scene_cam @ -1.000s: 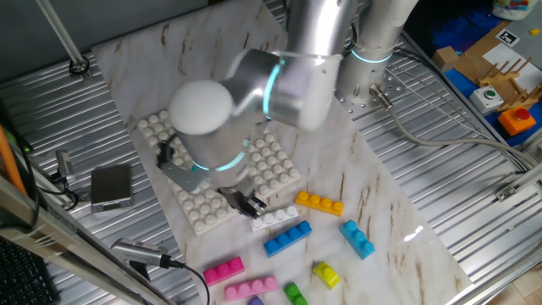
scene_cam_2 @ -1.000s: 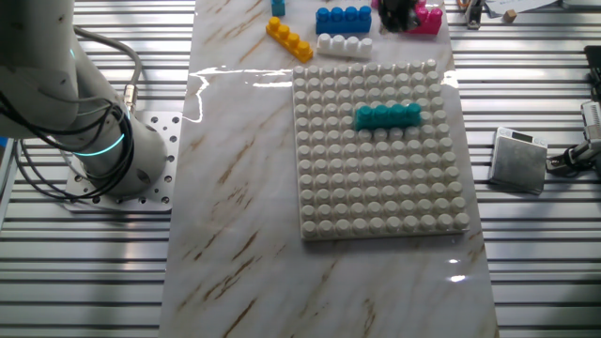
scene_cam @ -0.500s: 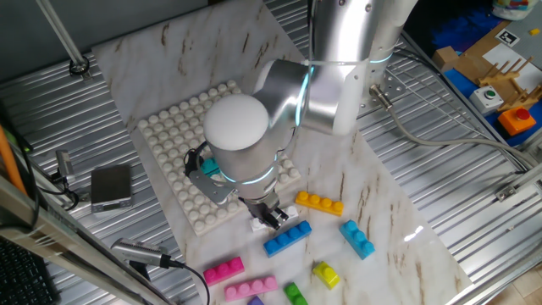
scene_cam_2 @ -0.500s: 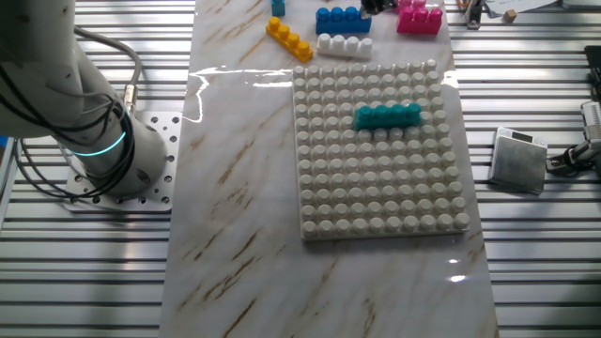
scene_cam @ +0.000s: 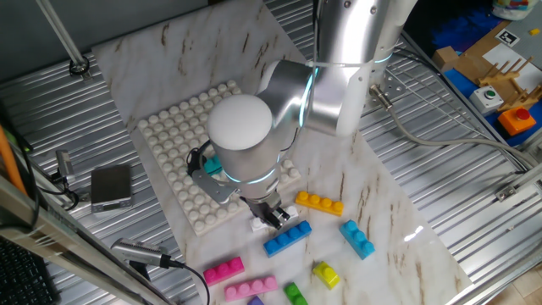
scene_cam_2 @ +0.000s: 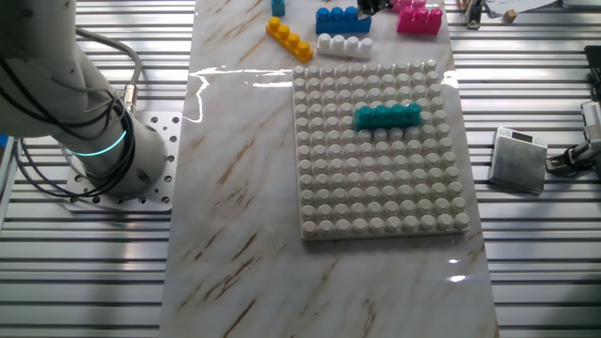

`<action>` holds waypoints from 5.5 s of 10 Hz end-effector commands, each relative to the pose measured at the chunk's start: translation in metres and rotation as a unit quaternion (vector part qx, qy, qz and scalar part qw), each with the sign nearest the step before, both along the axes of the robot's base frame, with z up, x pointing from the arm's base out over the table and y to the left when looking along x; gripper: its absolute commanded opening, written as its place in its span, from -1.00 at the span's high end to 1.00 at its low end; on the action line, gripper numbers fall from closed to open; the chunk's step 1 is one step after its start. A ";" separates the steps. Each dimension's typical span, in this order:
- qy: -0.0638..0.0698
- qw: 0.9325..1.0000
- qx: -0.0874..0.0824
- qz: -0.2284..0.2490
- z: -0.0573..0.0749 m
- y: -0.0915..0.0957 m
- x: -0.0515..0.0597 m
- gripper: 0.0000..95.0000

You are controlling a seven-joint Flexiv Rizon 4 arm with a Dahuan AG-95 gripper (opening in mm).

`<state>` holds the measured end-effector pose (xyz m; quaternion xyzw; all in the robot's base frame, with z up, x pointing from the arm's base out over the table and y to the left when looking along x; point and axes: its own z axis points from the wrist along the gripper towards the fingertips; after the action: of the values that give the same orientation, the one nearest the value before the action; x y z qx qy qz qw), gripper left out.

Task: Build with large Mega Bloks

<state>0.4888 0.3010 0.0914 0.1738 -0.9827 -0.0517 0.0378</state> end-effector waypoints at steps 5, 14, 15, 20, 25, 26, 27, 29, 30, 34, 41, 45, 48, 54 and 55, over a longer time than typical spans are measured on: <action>-0.009 1.000 -0.007 0.014 0.000 0.001 0.001 1.00; 0.005 1.000 0.003 -0.025 0.004 0.009 -0.007 1.00; 0.003 0.999 0.006 -0.035 0.006 0.014 -0.012 0.60; -0.011 0.995 0.011 -0.094 -0.007 0.032 -0.025 -0.20; -0.008 0.994 0.006 -0.104 -0.020 0.042 -0.025 -0.20; -0.007 0.995 0.006 -0.104 -0.022 0.043 -0.025 -0.20; -0.007 0.995 0.006 -0.104 -0.023 0.043 -0.026 -0.20; -0.007 0.995 0.005 -0.104 -0.027 0.045 -0.031 -0.20; -0.008 0.995 0.005 -0.104 -0.029 0.047 -0.031 -0.20; -0.011 0.995 0.000 -0.100 -0.042 0.049 -0.029 0.20; -0.022 0.996 -0.002 -0.082 -0.057 0.046 -0.029 1.00; -0.018 0.996 -0.002 -0.083 -0.046 0.048 -0.029 1.00; -0.011 0.997 0.003 -0.070 -0.023 0.037 -0.023 1.00; 0.006 0.999 0.004 -0.035 0.018 -0.005 0.006 1.00; 0.005 1.000 0.005 -0.026 0.018 -0.009 0.008 1.00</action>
<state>0.4975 0.2922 0.1095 0.1474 -0.9865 -0.0583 0.0410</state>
